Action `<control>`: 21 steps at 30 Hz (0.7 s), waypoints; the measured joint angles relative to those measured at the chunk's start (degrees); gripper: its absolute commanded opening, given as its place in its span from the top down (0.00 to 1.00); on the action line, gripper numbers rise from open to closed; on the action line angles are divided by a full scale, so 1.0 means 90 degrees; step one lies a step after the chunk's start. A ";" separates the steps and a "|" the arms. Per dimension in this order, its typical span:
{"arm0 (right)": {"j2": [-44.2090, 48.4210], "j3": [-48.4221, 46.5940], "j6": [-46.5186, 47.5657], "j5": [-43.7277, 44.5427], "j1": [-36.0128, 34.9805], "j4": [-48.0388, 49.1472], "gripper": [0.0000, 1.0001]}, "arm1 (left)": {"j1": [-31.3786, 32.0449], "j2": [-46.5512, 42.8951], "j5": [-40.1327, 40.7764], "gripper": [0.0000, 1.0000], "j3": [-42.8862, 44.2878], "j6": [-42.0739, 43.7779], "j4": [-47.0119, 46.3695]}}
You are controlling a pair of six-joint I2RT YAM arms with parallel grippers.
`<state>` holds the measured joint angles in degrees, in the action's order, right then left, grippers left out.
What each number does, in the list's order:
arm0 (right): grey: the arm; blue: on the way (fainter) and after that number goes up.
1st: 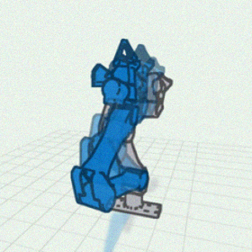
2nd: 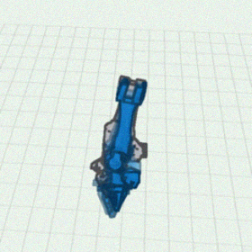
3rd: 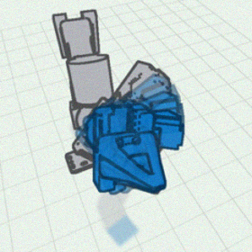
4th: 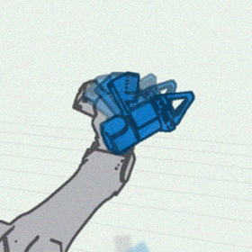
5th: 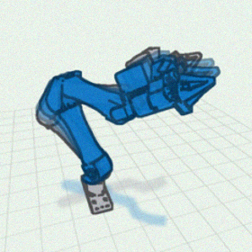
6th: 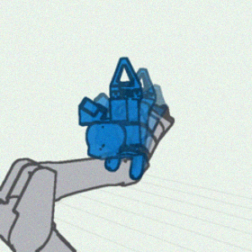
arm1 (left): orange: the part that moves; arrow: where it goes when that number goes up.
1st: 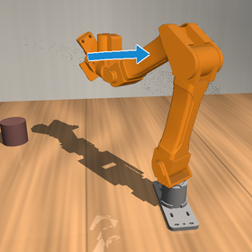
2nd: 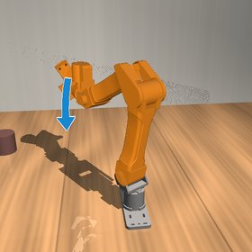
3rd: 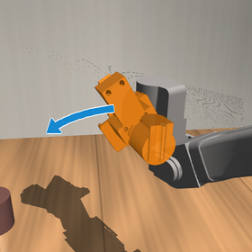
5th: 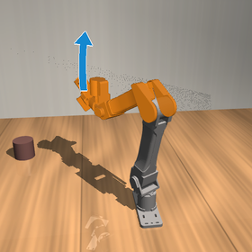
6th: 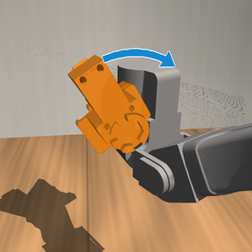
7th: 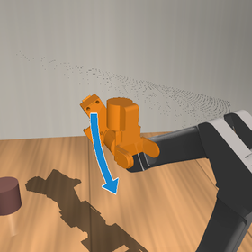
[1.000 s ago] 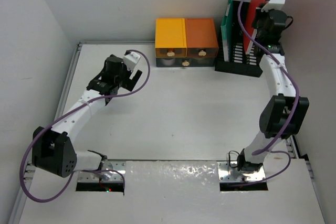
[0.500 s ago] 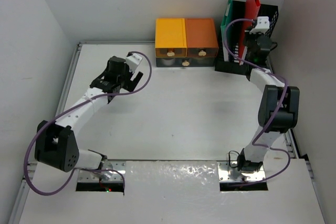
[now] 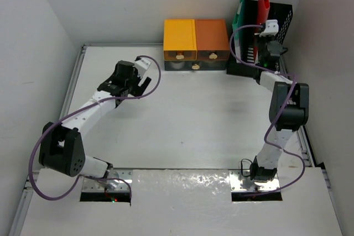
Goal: Organize the desk
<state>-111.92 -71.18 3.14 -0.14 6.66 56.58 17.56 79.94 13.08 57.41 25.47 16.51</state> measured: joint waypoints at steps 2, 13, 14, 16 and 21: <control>-0.0185 0.0000 0.0012 -0.0044 0.0000 0.0192 1.00 | 0.0000 0.0012 -0.0002 0.00 0.0000 0.0000 0.0000; -0.0597 0.0857 -0.0306 -0.0117 0.0053 0.1202 1.00 | 0.0000 0.0177 -0.0002 0.00 0.0000 0.0002 0.0024; -0.0597 0.0959 -0.0364 -0.0092 0.0080 0.1241 1.00 | 0.0000 0.0177 -0.0002 0.01 0.0000 0.0002 0.0024; -0.0597 0.1093 -0.0493 -0.0058 0.0117 0.1195 1.00 | 0.0000 0.0177 -0.0005 0.00 0.0000 0.0002 0.0027; -0.0544 0.1309 -0.1018 -0.0143 0.0401 0.1076 0.61 | 0.0000 0.0177 -0.0029 0.00 0.0002 0.0002 0.0051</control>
<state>-116.81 -59.40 -6.02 -1.43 10.26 66.26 17.56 81.54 12.82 57.43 25.50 16.97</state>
